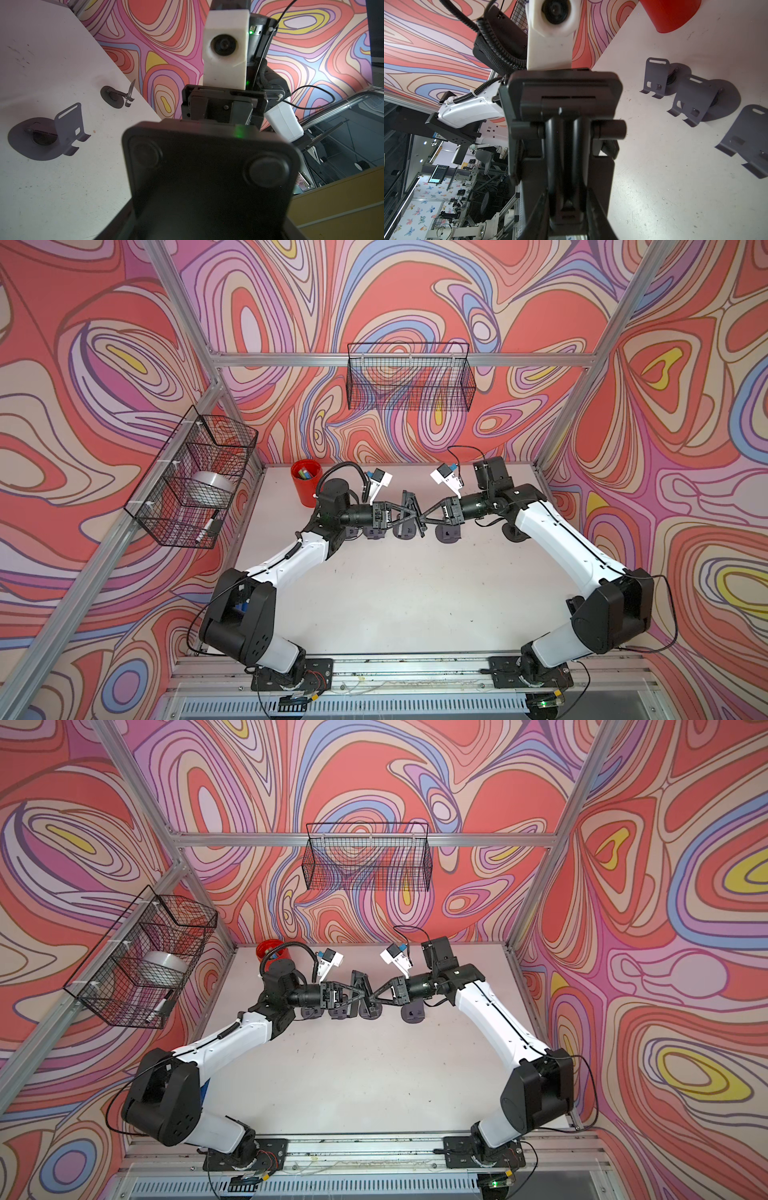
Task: Open the phone stand
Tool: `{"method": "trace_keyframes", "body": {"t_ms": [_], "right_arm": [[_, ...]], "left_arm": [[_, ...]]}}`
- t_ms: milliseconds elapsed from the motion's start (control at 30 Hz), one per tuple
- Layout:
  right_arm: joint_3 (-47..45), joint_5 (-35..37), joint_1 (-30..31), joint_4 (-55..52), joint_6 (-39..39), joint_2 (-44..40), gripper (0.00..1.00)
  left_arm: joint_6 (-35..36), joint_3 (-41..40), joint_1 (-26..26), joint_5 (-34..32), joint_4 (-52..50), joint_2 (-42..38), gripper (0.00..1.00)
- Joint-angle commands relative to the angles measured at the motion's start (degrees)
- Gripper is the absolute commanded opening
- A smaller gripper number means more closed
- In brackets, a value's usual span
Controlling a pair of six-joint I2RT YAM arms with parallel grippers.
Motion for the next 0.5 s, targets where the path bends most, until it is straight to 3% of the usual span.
{"method": "trace_keyframes", "body": {"t_ms": [0,467], "right_arm": [[2.31,0.22,-4.67,-2.71,-1.82,-3.70,0.00],[2.00,-1.36,-4.65,1.27,0.41,-3.70,0.00]], "left_arm": [[2.84,0.55,4.42,2.64,-4.72,-2.68,0.00],[-4.63,-1.10,3.80,0.57,6.15,-0.87,0.00]]}}
